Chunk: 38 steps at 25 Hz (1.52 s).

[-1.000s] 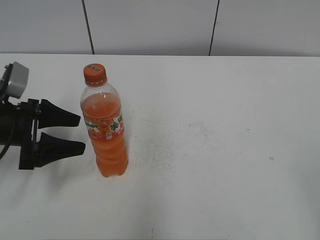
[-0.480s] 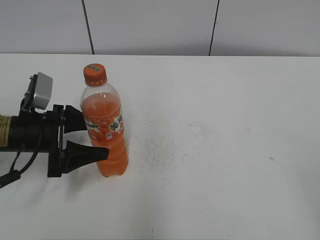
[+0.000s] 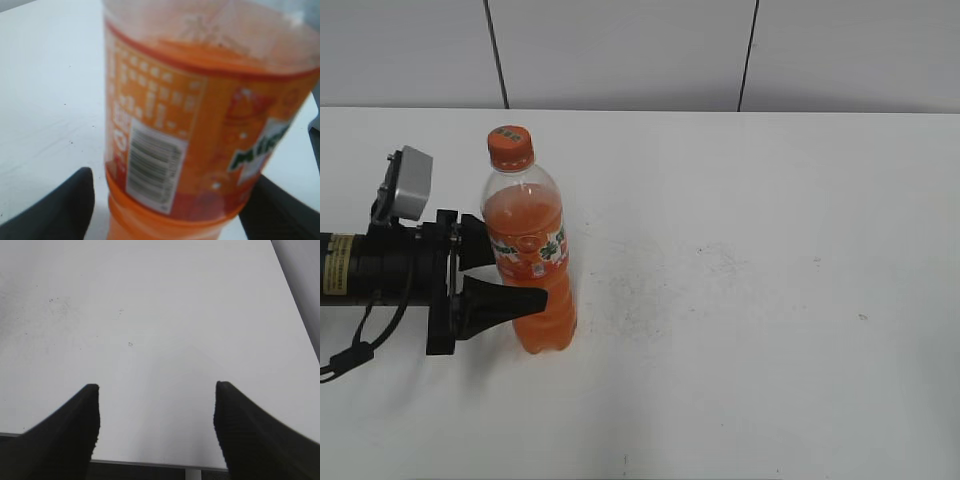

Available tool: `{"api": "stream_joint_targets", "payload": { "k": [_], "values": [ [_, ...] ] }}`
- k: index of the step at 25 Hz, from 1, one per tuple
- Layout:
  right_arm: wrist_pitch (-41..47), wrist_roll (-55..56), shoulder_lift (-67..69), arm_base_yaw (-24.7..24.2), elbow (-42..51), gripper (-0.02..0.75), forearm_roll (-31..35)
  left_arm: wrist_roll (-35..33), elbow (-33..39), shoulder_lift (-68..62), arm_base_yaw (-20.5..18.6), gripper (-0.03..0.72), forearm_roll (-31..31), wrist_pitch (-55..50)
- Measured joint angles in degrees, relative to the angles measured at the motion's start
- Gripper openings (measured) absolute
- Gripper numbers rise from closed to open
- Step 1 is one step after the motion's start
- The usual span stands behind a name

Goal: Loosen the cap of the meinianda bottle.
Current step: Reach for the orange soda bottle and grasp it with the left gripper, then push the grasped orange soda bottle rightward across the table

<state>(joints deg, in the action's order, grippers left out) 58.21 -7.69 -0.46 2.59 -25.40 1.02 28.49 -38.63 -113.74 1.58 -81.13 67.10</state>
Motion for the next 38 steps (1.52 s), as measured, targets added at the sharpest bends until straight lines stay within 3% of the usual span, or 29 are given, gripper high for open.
{"api": "stream_joint_targets", "payload": {
  "k": [3, 12, 20, 29, 38],
  "values": [
    [0.1, 0.0, 0.0, 0.0, 0.0, 0.533, 0.0, -0.2, 0.0, 0.0, 0.1, 0.421, -0.1, 0.0],
    [1.5, 0.0, 9.0, 0.0, -6.0, 0.517, 0.0, -1.2, 0.0, 0.0, 1.2, 0.412, 3.6, -0.1],
    [4.8, 0.0, 21.7, 0.0, -17.2, 0.502, 0.0, -3.9, -5.6, -0.4, 11.5, 0.407, 8.0, -1.8],
    [7.7, -0.1, 29.7, 0.0, -25.6, 0.502, -0.1, -4.7, -8.4, -0.5, 17.7, 0.406, 14.3, -4.4],
    [11.2, -3.3, 40.5, 0.0, -30.2, 0.501, 1.3, -5.6, -12.1, -1.3, 26.4, 0.406, 19.7, -10.4]
  ]
}}
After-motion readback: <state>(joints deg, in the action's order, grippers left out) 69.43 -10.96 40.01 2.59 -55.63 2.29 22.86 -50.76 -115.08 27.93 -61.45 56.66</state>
